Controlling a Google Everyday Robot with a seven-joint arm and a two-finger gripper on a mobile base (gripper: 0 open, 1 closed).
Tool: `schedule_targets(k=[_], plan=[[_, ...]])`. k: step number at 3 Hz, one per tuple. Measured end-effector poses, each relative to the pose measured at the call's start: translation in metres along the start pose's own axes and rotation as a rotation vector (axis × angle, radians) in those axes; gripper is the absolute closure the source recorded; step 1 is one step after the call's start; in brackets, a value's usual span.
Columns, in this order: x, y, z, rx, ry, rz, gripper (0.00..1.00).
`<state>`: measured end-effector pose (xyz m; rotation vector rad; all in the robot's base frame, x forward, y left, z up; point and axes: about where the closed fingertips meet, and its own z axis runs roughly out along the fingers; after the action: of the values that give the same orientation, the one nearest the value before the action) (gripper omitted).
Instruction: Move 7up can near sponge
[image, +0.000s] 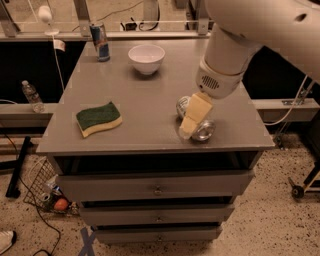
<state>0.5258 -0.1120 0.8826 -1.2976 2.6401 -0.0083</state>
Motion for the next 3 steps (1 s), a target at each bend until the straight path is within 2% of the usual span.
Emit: schedule_targets(k=[2,3], plan=[[-0.009,0.006,0.032,-0.034,0.075,0.084,0.00],[-0.011,0.006,0.042,-0.043,0.077,0.097,0.18]])
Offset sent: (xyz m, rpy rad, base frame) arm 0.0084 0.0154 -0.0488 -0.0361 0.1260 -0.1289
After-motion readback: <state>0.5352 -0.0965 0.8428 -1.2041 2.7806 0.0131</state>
